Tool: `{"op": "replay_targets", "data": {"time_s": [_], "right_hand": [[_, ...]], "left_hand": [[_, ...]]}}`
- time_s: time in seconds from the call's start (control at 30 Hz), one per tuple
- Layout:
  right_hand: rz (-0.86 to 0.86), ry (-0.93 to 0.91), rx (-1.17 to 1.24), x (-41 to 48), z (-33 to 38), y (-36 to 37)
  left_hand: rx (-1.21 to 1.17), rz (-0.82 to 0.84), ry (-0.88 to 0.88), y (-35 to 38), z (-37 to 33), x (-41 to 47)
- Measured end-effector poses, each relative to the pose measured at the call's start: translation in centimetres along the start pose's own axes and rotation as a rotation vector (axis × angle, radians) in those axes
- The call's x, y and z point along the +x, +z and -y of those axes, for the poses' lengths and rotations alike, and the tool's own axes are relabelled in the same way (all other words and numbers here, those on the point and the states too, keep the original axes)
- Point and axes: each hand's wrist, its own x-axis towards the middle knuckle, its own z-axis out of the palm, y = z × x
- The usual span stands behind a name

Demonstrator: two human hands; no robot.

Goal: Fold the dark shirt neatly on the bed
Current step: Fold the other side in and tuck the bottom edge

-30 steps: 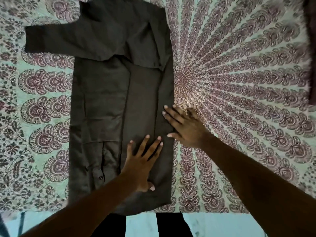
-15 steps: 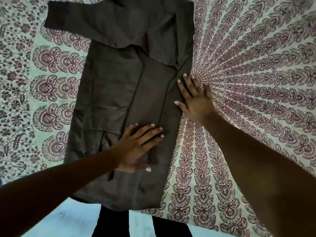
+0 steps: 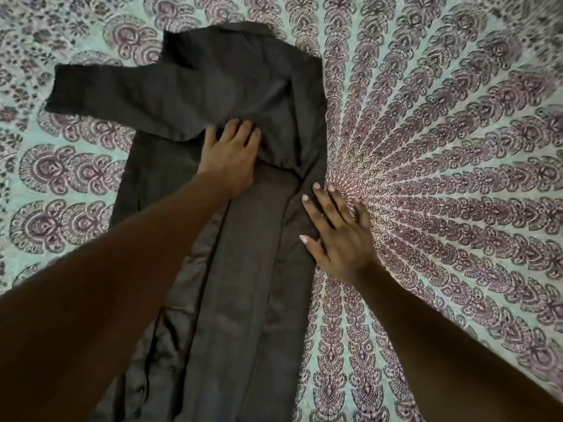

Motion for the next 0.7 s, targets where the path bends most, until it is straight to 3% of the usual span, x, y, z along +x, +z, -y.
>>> {"op": "replay_targets", "data": {"time_s": [0.2, 0.37, 0.43, 0.5, 0.6, 0.7], "right_hand": [[0.048, 0.01, -0.006, 0.2, 0.1, -0.5], [0.089, 0.021, -0.012, 0.5, 0.1, -0.9], [0.088, 0.024, -0.003, 0.5, 0.1, -0.9], [0.096, 0.024, 0.002, 0.5, 0.1, -0.9], [0.108, 0.021, 0.011, 0.6, 0.1, -0.9], [0.099, 0.023, 0.029, 0.6, 0.0, -0.9]], "left_hand": [[0.18, -0.081, 0.147, -2.0, 3.8, 3.0], [0.198, 0.073, 0.08, -3.9, 5.6, 2.7], [0.088, 0.104, 0.013, -4.7, 5.2, 3.1], [-0.126, 0.015, -0.064, -5.4, 4.6, 4.3], [-0.328, -0.122, 0.006, -6.1, 2.4, 7.6], [-0.498, -0.036, 0.048, -6.7, -0.2, 12.4]]}}
